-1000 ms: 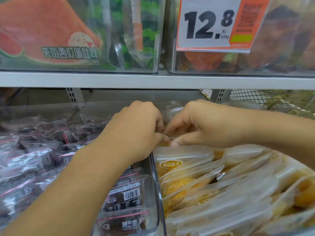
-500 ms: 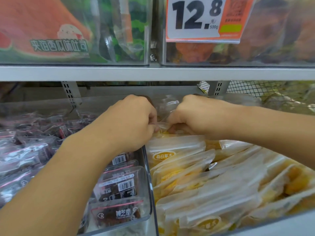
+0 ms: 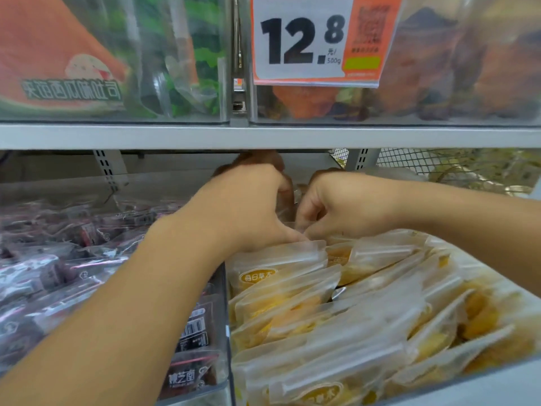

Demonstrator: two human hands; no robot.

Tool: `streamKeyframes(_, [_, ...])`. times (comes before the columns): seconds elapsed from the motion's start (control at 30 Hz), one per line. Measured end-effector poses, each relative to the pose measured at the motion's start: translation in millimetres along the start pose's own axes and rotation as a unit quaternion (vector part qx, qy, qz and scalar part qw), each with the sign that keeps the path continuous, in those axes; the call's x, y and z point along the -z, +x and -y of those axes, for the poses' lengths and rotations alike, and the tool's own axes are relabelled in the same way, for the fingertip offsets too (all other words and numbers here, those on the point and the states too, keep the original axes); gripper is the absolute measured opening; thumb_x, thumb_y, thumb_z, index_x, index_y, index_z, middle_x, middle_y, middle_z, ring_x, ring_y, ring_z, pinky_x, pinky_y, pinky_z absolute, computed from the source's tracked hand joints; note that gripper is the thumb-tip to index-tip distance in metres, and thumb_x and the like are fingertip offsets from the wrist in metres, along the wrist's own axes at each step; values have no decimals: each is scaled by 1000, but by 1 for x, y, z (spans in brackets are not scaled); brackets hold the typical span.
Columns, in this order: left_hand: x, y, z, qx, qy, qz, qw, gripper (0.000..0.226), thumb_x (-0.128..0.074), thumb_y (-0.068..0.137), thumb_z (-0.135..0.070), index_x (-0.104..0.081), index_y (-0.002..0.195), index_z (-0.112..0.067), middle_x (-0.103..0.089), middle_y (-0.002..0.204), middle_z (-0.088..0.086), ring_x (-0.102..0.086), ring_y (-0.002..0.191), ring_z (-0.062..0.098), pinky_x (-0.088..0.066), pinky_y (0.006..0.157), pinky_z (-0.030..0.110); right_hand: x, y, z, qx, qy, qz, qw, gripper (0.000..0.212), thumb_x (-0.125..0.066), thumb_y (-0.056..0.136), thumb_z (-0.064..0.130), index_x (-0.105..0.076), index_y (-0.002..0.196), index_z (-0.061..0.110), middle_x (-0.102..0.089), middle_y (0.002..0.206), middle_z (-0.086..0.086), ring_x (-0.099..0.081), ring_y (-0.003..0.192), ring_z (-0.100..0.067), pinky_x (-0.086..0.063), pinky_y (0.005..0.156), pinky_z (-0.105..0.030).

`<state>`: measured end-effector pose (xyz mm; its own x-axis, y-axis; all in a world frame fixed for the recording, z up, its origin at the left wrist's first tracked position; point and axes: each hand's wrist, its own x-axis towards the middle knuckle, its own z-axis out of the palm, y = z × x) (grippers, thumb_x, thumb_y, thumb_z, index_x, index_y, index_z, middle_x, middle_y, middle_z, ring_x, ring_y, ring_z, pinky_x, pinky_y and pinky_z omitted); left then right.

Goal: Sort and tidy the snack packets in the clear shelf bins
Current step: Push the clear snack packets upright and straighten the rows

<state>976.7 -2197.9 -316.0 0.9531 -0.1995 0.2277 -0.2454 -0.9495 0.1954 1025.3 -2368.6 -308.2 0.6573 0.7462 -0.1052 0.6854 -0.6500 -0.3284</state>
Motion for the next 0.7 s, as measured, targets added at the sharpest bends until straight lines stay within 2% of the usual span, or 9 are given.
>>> streamKeyframes(0.07, [-3,7,-5,7,-2,48,999,51,-78,59,-72,-70,82,-28,-66,110,-6,-62,94,18,-55,83,38,-5,5,-2,8,-16,-25,1000,6,-73,83,18,-78,79,16,-72,70,-2,-59,60,-16,-49,61,-26])
streamKeyframes(0.13, [-7,11,-3,21,-1,64,998,37,-82,68,-61,-67,74,-28,-68,101,-7,-63,88,17,-55,81,35,-3,5,-3,12,-53,-34,998,7,-77,82,25,-79,82,18,-73,71,0,-62,63,-14,-50,62,-28])
streamKeyframes(0.2, [-7,11,-1,32,-4,72,997,30,-82,73,-55,-67,71,-29,-68,91,-7,-63,85,17,-54,79,33,3,-1,-6,0,-78,-19,997,8,-82,80,24,-80,86,22,-74,75,5,-64,68,-8,-50,66,-23])
streamKeyframes(0.27, [-5,9,0,42,0,85,995,26,-80,77,-51,-71,80,-27,-68,90,-7,-63,85,17,-53,80,33,11,-10,-13,-28,-68,-5,997,9,-84,78,22,-79,85,23,-74,75,10,-64,70,0,-47,64,-13])
streamKeyframes(0.4, [2,7,0,50,26,114,992,23,-76,83,-44,-71,83,-21,-66,86,-5,-61,81,14,-49,72,29,13,-20,-23,-37,-78,-36,996,12,-84,77,27,-78,87,22,-74,79,4,-63,75,-8,-49,69,-22])
streamKeyframes(0.5, [0,11,-7,63,53,109,991,18,-69,81,-33,-62,77,-16,-62,79,2,-59,74,19,-51,65,34,11,-25,-22,-31,-106,-64,992,27,-85,76,32,-70,97,29,-68,81,11,-59,75,-7,-47,67,-18])
streamKeyframes(0.53, [0,13,-10,72,60,108,990,20,-67,77,-33,-55,77,-17,-58,78,3,-57,72,20,-48,62,33,14,-28,-22,-35,-116,-79,989,39,-86,73,36,-64,106,34,-65,88,15,-58,78,-5,-45,66,-16])
streamKeyframes(0.6, [-1,15,-14,88,66,121,987,35,-63,66,-46,-48,84,-20,-54,87,2,-56,78,22,-48,67,34,18,-32,-24,-55,-148,-86,984,68,-85,70,45,-48,126,37,-57,115,15,-54,99,-6,-42,79,-19])
streamKeyframes(0.7, [-2,16,-16,63,64,134,987,37,-56,58,-53,-47,91,-39,-45,120,-3,-49,109,24,-48,90,38,18,-29,-31,-84,-147,-37,985,85,-81,71,54,-36,141,36,-45,140,9,-47,124,-12,-41,100,-27])
